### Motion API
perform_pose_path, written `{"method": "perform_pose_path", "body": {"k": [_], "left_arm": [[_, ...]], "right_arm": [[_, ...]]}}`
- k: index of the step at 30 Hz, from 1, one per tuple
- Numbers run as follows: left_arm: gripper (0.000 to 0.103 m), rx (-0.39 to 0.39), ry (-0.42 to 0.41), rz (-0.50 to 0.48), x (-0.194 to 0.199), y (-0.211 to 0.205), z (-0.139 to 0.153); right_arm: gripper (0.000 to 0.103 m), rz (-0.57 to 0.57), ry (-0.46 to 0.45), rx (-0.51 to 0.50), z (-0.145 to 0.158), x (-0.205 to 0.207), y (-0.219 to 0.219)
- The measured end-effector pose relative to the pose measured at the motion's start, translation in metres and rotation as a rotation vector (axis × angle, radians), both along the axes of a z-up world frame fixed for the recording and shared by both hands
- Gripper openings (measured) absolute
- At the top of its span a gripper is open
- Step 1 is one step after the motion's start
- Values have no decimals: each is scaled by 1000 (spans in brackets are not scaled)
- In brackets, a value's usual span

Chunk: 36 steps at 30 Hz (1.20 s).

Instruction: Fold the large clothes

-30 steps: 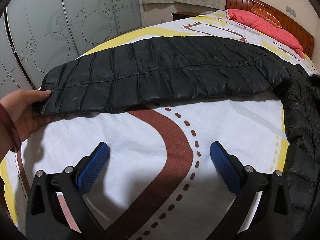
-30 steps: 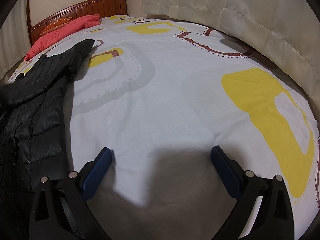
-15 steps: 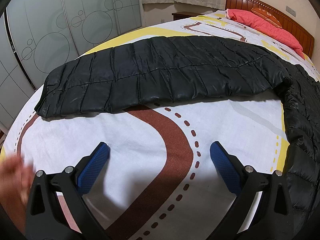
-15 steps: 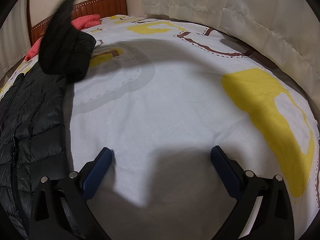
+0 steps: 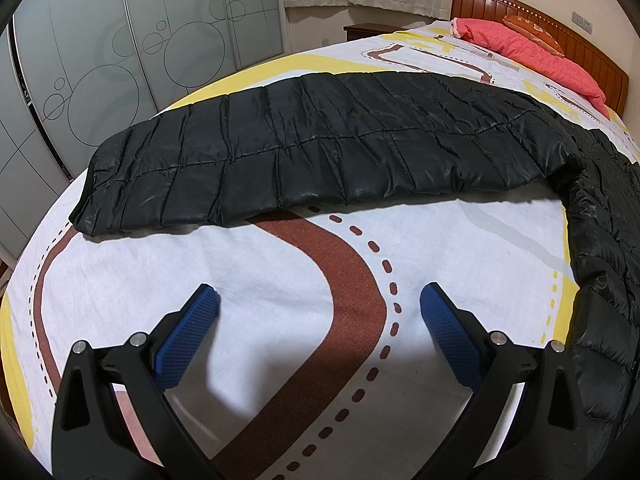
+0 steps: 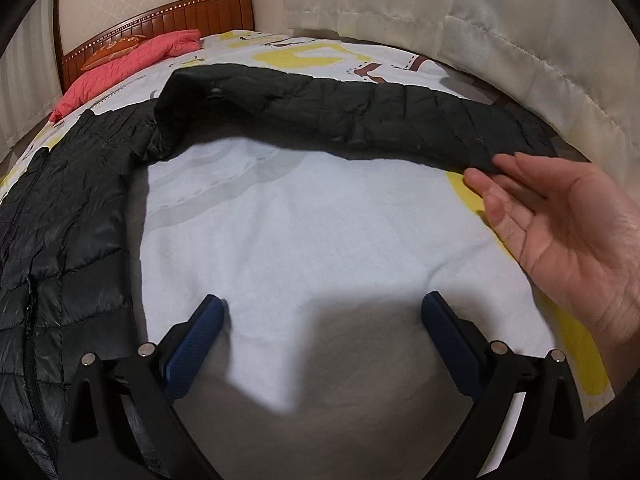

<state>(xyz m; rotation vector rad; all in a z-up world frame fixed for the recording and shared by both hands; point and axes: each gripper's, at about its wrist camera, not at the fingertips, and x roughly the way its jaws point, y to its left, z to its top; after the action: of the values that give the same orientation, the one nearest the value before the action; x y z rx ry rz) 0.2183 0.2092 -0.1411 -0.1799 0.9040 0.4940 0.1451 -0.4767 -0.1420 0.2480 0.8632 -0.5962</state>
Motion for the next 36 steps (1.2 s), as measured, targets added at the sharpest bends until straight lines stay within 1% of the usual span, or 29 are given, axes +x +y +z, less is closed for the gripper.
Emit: {"method": "perform_pose_path", "body": {"k": [36], "left_arm": [[101,-3,-2,1,-3,-1,1]], "right_arm": [[99,2,0,3,1,-1,0]]}}
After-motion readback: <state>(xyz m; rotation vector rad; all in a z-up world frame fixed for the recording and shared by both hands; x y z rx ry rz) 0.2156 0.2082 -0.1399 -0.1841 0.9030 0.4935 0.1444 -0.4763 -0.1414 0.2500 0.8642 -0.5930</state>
